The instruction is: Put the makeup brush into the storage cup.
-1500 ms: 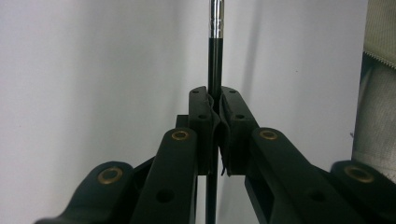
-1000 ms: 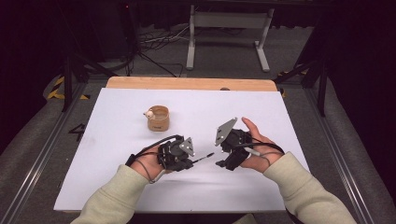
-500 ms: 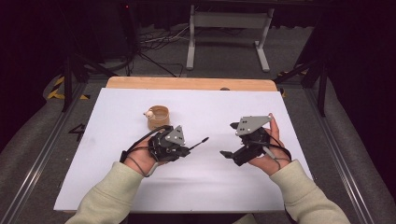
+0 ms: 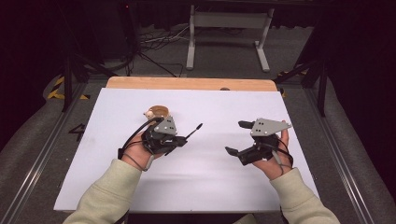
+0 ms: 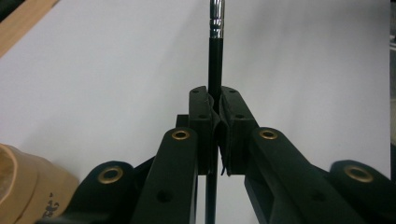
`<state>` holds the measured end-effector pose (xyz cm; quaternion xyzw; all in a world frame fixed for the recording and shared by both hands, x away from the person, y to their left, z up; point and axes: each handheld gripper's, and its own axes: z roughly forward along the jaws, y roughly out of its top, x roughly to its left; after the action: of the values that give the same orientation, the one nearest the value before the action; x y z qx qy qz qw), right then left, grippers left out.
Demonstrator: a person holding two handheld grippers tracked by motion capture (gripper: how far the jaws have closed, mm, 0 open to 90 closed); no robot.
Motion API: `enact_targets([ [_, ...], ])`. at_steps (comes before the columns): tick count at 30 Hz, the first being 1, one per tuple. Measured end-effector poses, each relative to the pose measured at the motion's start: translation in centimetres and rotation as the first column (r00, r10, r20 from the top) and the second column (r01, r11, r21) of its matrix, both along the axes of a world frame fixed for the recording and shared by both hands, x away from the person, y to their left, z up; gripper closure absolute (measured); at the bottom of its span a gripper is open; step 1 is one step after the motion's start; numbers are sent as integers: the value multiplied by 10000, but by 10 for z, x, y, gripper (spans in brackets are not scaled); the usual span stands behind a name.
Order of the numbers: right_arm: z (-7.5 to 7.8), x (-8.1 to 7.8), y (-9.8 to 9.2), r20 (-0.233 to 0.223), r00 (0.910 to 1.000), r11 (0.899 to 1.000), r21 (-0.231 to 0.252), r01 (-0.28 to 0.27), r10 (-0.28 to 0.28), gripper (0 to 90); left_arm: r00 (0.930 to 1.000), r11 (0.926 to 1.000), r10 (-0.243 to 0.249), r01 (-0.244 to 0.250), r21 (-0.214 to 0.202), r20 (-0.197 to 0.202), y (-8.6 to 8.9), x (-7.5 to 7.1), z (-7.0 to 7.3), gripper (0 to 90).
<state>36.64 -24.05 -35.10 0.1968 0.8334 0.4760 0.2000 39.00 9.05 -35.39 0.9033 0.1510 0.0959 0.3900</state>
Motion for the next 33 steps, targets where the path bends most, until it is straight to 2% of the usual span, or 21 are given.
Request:
enact_targets([
  [6,-7,-3,-12,407,9987,9929,1163,254,-303,6,9997,9981,260,-261,-557,-25,5,5,3,849],
  [9,-13,-5,-17,662,9969,9857,1657,316,-431,3,9992,9964,406,-400,-742,60,6,6,5,849],
  [13,-20,-9,-22,1040,9904,9744,2146,668,-908,2,9982,9933,599,-589,-997,80,9,9,6,849],
  [14,-20,-9,-22,1040,9904,9744,2146,668,-908,2,9982,9933,599,-589,-997,80,9,9,6,849],
  [19,-30,-15,-27,1579,9777,9621,2559,945,-1381,0,9963,9891,854,-834,-1210,110,10,12,5,849],
  [23,-36,-18,-30,1655,9729,9548,2755,1115,-1614,0,9952,9875,968,-942,-1267,149,10,14,6,849],
  [28,-48,-20,-34,1561,9674,9430,2989,1462,-1995,0,9923,9817,1221,-1178,-1497,197,13,18,8,849],
  [33,-55,-21,-40,1539,9657,9396,3051,1548,-2091,0,9903,9775,1370,-1312,-1651,242,14,21,10,849],
])
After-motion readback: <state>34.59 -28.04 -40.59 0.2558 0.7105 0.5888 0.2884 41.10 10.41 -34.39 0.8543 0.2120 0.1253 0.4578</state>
